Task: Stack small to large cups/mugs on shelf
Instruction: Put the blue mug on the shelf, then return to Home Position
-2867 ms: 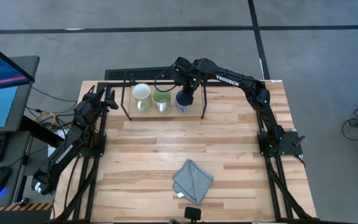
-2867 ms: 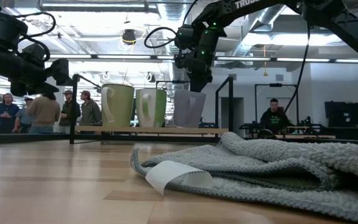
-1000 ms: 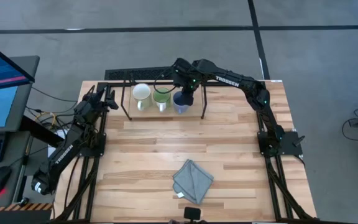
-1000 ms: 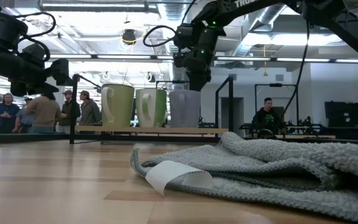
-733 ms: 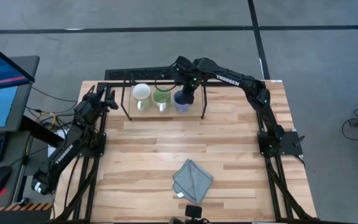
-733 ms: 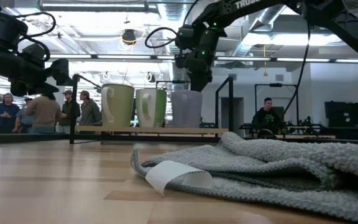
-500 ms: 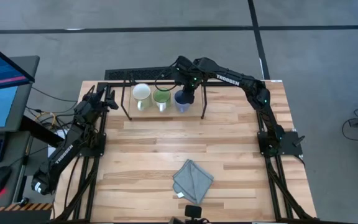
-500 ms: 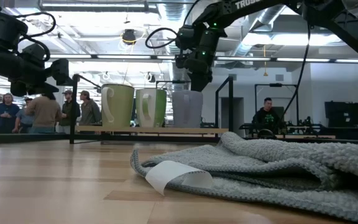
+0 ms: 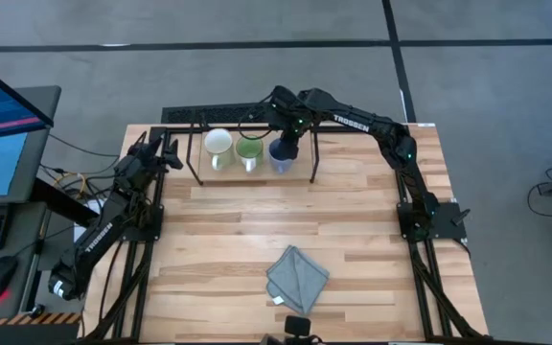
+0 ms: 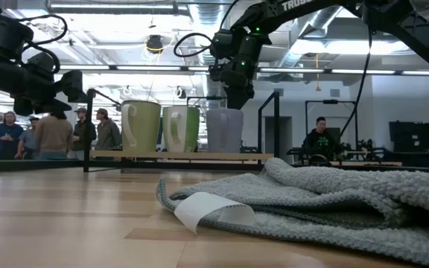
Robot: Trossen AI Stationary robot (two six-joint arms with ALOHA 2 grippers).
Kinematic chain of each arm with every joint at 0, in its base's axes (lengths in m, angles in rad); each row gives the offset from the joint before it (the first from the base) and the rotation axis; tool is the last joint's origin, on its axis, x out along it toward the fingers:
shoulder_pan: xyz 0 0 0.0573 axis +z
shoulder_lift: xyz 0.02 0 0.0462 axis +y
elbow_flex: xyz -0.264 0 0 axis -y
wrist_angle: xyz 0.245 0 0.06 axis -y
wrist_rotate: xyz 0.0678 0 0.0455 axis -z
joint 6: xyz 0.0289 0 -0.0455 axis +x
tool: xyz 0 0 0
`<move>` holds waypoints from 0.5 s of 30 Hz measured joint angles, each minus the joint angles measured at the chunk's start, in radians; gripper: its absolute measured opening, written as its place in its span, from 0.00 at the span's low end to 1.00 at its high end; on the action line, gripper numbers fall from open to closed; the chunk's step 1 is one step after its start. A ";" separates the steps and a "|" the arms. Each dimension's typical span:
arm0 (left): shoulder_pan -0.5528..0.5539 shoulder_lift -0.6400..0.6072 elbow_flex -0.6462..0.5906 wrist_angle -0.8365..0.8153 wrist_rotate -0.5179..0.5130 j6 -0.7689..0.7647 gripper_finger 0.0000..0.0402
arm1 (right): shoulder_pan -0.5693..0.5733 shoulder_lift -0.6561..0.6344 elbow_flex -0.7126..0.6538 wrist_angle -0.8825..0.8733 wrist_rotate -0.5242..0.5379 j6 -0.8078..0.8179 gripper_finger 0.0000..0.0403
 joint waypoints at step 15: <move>0.000 0.000 0.000 -0.001 0.005 0.000 0.76 | 0.025 0.000 0.000 -0.011 0.101 -0.009 0.46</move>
